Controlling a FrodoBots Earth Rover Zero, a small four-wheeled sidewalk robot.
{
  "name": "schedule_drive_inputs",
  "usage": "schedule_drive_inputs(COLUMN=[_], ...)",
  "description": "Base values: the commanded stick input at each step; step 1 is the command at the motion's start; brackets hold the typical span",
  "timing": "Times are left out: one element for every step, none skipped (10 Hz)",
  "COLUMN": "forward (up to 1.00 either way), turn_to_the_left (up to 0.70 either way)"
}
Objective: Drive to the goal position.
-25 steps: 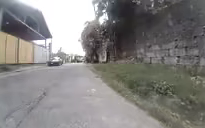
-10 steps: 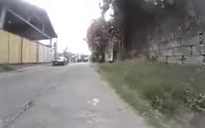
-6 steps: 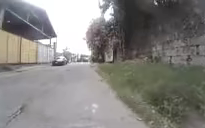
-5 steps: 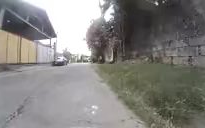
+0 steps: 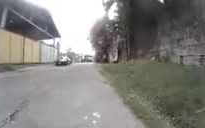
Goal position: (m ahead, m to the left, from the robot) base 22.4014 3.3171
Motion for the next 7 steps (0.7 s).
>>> schedule_drive_inputs(forward=[0.48, 0.48, 0.48, 0.48, 0.48, 0.48, 0.48], turn_to_the_left=[0.09, 0.48, 0.48, 0.4, 0.08, 0.0, 0.0])
